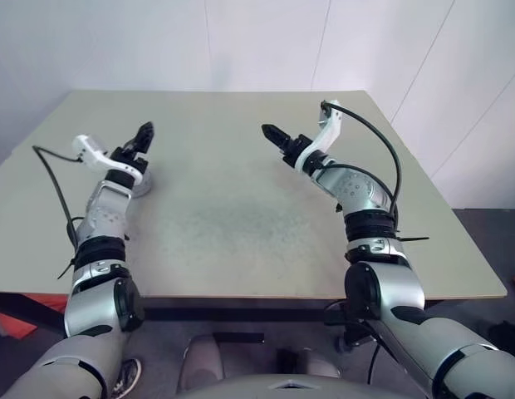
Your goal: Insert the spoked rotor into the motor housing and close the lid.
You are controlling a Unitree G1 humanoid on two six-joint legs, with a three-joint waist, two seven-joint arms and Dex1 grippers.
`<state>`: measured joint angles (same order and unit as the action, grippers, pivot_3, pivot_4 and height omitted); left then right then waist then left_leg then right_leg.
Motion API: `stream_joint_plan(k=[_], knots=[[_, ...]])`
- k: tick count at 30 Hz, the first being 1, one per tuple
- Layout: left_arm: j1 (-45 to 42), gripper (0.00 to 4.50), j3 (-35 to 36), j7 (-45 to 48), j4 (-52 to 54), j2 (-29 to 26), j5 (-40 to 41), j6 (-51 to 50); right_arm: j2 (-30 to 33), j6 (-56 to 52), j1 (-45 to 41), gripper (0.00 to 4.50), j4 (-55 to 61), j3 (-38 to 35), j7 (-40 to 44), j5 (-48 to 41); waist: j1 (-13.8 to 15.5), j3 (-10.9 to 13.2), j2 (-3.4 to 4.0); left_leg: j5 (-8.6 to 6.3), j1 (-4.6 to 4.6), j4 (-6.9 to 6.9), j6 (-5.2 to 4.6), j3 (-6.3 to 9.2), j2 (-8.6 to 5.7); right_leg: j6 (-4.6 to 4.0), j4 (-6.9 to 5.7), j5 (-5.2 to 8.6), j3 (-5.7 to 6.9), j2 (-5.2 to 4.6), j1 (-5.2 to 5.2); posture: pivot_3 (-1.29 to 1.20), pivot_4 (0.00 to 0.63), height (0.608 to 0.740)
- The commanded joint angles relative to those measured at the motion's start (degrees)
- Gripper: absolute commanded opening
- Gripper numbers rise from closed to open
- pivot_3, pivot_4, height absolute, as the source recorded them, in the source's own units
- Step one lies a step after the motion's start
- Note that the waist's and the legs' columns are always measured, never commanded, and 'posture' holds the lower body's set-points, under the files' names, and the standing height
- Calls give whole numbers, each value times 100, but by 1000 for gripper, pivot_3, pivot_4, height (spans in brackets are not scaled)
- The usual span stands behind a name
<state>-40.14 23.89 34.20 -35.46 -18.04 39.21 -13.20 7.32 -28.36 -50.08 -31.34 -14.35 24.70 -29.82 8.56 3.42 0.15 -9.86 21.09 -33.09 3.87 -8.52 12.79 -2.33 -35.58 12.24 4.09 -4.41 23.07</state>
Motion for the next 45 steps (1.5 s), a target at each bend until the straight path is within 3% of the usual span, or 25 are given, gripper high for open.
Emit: stream_joint_plan(k=[1,7,14,23,45], knots=[[289,4485,-1014,495,820,81,-601,-269,713,1009,196,4363,333,355,592,696,21,0,0,0,1,0,-1,0,-1,0,0,0,0,-2,0,0,0,740],[652,4485,-2040,587,1371,300,-1473,-21,1531,1387,909,4363,351,948,1364,1368,-37,2,-3,-2,-2,-6,-6,-3,0,-2,-5,1,-2,0,-4,0,0,740],[973,4485,-2351,731,1849,286,-1789,45,1978,1370,1383,4363,658,952,1843,1425,-141,5,5,-1,-5,-12,-12,-6,0,-13,-7,-3,-5,1,-1,0,0,740],[1335,4497,-2409,1006,2415,170,-1707,-315,2035,1667,1326,4432,536,1102,2503,1469,-143,4,6,-13,-12,-22,-43,-8,2,-22,-9,-8,-6,0,-4,0,0,740],[1663,4497,-2554,706,2511,365,-2027,-402,2026,1315,1525,4432,936,1256,2217,1849,-150,4,7,-13,-13,-23,-49,-8,3,-25,-7,-9,-6,1,-5,0,0,740]])
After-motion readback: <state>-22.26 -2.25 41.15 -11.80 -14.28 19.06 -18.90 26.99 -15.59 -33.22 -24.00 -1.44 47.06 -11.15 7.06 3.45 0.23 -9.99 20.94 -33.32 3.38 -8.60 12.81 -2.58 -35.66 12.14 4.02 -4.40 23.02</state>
